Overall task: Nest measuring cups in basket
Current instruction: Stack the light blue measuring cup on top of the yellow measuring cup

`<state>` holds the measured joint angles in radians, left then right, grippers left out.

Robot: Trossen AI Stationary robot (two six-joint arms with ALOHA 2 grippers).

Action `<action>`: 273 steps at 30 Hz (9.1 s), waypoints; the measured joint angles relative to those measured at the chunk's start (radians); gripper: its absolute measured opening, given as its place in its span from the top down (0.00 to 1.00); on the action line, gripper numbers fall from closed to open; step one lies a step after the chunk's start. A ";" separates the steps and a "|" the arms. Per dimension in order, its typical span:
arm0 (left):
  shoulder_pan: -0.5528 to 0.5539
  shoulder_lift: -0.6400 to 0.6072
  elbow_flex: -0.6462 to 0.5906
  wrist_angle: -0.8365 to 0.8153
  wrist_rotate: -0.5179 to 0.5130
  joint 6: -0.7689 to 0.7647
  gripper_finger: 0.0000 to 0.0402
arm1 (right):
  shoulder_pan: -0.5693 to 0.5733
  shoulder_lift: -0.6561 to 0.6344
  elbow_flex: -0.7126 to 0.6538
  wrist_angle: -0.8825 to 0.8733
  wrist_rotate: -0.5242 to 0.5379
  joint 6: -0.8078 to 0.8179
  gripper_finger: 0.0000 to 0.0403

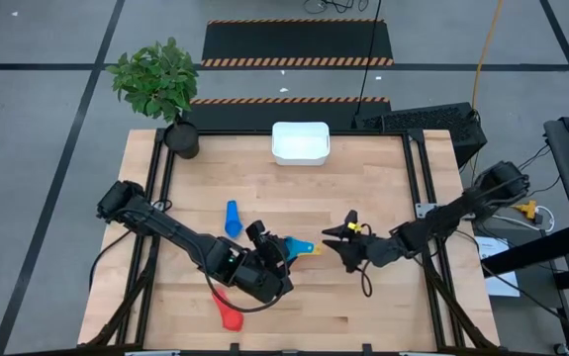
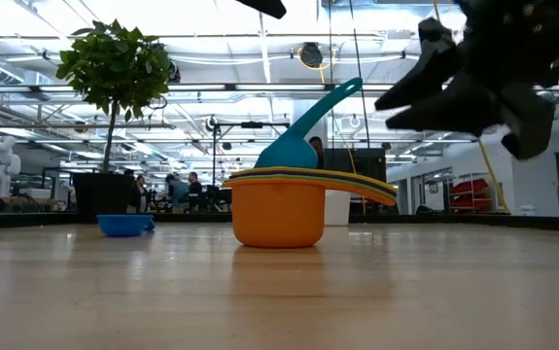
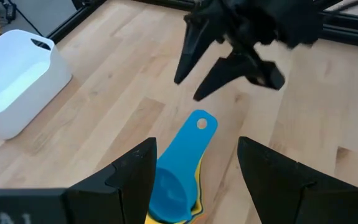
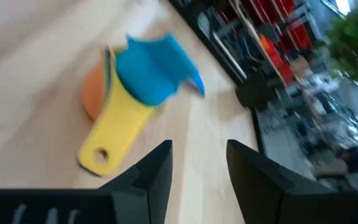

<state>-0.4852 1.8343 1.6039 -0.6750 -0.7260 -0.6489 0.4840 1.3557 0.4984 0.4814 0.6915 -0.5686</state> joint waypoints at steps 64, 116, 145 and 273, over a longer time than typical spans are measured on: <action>-0.075 0.000 0.000 0.048 -0.007 -0.087 0.43 | -0.008 0.317 0.144 0.334 0.035 -0.731 0.81; -0.047 0.000 0.000 0.083 -0.006 -0.040 0.43 | -0.084 0.345 0.143 0.421 -0.067 -0.442 1.00; -0.047 0.000 0.000 0.097 0.002 -0.040 0.43 | -0.123 0.345 0.143 0.328 -0.173 -0.333 0.83; -0.023 0.000 0.000 0.102 0.021 -0.014 0.43 | -0.227 0.446 0.450 -0.156 -0.430 0.605 0.10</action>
<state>-0.5079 1.8347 1.6037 -0.5728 -0.7052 -0.6626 0.2566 1.8019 0.9482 0.3255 0.2617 0.0361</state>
